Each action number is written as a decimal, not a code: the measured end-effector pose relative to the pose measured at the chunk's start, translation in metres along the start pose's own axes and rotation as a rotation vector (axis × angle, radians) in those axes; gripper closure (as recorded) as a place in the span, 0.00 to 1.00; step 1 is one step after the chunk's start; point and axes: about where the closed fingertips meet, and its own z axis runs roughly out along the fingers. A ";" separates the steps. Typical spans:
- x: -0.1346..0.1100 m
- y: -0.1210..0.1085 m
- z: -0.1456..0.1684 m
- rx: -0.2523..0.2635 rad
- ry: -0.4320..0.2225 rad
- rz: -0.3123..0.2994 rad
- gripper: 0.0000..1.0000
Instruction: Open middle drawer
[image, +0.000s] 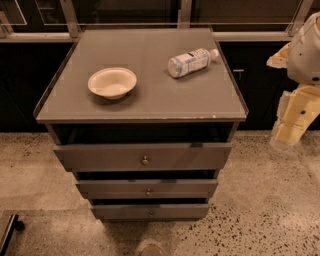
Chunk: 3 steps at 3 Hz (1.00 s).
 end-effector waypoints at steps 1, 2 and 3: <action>0.000 0.000 0.000 0.000 0.000 0.000 0.00; 0.000 0.002 0.006 -0.001 -0.028 0.013 0.00; -0.008 0.013 0.038 -0.033 -0.140 0.042 0.00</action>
Offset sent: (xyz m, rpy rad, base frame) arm -0.0009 0.0010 -0.0208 0.0735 0.0096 -0.0126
